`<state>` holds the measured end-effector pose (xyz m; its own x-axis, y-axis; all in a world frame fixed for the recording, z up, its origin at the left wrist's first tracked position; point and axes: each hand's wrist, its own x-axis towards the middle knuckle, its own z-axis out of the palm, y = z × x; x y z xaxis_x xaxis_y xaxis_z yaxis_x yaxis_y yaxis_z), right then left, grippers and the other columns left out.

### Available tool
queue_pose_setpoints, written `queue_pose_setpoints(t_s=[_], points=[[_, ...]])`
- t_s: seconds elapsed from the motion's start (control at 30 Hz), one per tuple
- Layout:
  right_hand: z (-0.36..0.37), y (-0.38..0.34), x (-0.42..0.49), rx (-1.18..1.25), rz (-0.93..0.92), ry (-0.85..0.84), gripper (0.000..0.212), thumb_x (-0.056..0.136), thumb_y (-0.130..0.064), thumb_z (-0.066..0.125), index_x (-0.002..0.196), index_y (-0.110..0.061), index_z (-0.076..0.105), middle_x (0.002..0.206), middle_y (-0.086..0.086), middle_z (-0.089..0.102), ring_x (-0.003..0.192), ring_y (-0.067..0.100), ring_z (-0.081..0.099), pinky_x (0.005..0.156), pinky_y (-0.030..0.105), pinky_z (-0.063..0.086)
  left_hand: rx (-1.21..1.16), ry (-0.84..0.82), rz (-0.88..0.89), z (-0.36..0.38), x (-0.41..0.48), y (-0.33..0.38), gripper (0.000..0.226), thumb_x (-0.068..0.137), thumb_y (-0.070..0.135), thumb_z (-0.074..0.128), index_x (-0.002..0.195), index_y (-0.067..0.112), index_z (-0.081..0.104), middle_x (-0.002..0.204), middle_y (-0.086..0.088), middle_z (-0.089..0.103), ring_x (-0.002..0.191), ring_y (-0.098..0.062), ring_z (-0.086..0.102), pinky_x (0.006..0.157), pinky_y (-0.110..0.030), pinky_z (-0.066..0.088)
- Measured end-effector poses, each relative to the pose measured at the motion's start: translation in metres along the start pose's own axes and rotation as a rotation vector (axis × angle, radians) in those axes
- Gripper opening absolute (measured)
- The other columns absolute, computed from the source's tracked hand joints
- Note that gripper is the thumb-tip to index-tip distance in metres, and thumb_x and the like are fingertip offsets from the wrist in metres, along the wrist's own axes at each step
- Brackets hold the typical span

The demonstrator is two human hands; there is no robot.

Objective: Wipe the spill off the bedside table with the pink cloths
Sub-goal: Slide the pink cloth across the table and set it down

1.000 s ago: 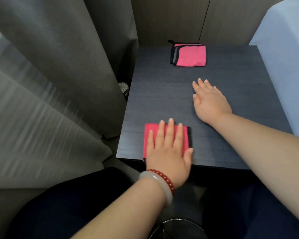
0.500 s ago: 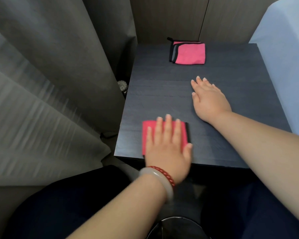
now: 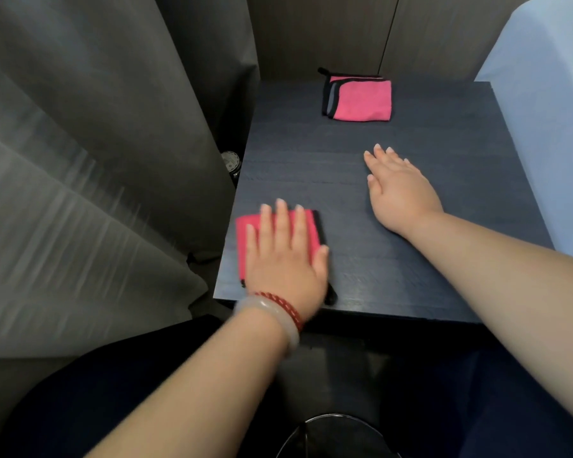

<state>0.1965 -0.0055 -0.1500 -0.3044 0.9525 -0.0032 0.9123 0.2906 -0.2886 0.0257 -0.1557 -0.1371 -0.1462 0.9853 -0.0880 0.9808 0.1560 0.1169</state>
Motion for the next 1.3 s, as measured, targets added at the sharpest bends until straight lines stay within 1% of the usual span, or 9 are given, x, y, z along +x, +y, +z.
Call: queue_pose_setpoints(t_s=[0.07,0.13,0.2,0.37,0.57,0.7,0.83,1.1,1.3], points=[[0.0,0.0,0.0,0.001,0.0,-0.002,0.05,0.104,-0.021,0.029,0.153,-0.015,0.026,0.162,0.005,0.017,0.15,0.019,0.012,0.121,0.034,0.007,-0.007,-0.046,0.182,0.003,-0.029,0.019,0.07,0.096,0.055,0.014,0.156,0.021,0.002,0.163,-0.007,-0.006,0.149,-0.027,-0.009,0.119,-0.047,-0.006],[0.0,0.0,-0.001,0.002,-0.004,-0.003,0.05,0.104,-0.021,0.029,0.153,-0.015,0.026,0.162,0.004,0.017,0.15,0.019,0.012,0.121,0.034,0.007,0.01,-0.081,0.229,0.001,-0.019,0.012,0.069,0.096,0.057,0.015,0.156,0.025,0.001,0.163,-0.003,-0.006,0.149,-0.024,-0.008,0.119,-0.043,-0.006],[-0.001,-0.001,-0.001,0.003,-0.007,-0.006,0.05,0.104,-0.021,0.028,0.153,-0.015,0.025,0.162,0.004,0.016,0.15,0.018,0.012,0.121,0.033,0.007,0.036,-0.05,0.174,-0.002,0.018,-0.009,0.068,0.097,0.058,0.013,0.155,0.028,-0.002,0.163,-0.001,-0.007,0.149,-0.022,-0.008,0.119,-0.042,-0.005],[-0.002,-0.001,-0.001,0.016,-0.002,-0.003,0.049,0.105,-0.021,0.028,0.153,-0.015,0.026,0.162,0.004,0.016,0.15,0.018,0.012,0.121,0.033,0.007,0.036,-0.186,-0.007,-0.017,0.082,-0.027,0.069,0.098,0.058,0.012,0.154,0.026,-0.01,0.162,-0.002,-0.018,0.148,-0.024,-0.015,0.119,-0.044,-0.005],[0.0,-0.002,0.0,0.005,-0.001,0.012,0.049,0.104,-0.021,0.028,0.153,-0.015,0.027,0.162,0.004,0.018,0.149,0.019,0.013,0.121,0.034,0.007,0.048,-0.117,0.187,-0.004,-0.009,-0.009,0.069,0.096,0.06,0.01,0.154,0.028,-0.012,0.161,0.0,-0.019,0.147,-0.021,-0.019,0.119,-0.044,-0.007],[0.001,-0.002,-0.001,-0.011,0.001,0.022,0.05,0.104,-0.022,0.028,0.153,-0.015,0.026,0.162,0.003,0.017,0.15,0.018,0.013,0.12,0.033,0.007,0.055,-0.09,0.158,-0.007,0.043,-0.015,0.068,0.095,0.061,0.008,0.154,0.031,-0.008,0.162,0.002,-0.014,0.148,-0.02,-0.013,0.12,-0.043,-0.005],[0.001,-0.001,-0.001,-0.002,0.001,0.017,0.05,0.104,-0.022,0.028,0.153,-0.016,0.026,0.162,0.002,0.017,0.15,0.017,0.012,0.121,0.032,0.007,0.022,-0.242,-0.003,-0.023,0.126,-0.005,0.069,0.097,0.059,0.014,0.154,0.03,-0.011,0.161,0.001,-0.02,0.147,-0.024,-0.017,0.119,-0.047,-0.004],[0.004,-0.001,-0.001,0.001,0.01,0.031,0.05,0.103,-0.022,0.029,0.153,-0.018,0.026,0.162,0.001,0.018,0.149,0.015,0.012,0.12,0.031,0.006,0.025,-0.126,0.16,-0.009,0.022,-0.006,0.068,0.097,0.06,0.012,0.153,0.031,-0.011,0.161,0.002,-0.018,0.147,-0.02,-0.019,0.119,-0.045,-0.008],[0.004,-0.001,0.0,-0.008,0.013,0.028,0.05,0.103,-0.023,0.028,0.154,-0.018,0.025,0.162,0.0,0.016,0.15,0.015,0.011,0.121,0.032,0.006,0.02,-0.146,0.112,-0.015,0.103,-0.004,0.068,0.096,0.061,0.014,0.154,0.032,-0.008,0.162,0.003,-0.016,0.148,-0.021,-0.015,0.119,-0.045,-0.006]])
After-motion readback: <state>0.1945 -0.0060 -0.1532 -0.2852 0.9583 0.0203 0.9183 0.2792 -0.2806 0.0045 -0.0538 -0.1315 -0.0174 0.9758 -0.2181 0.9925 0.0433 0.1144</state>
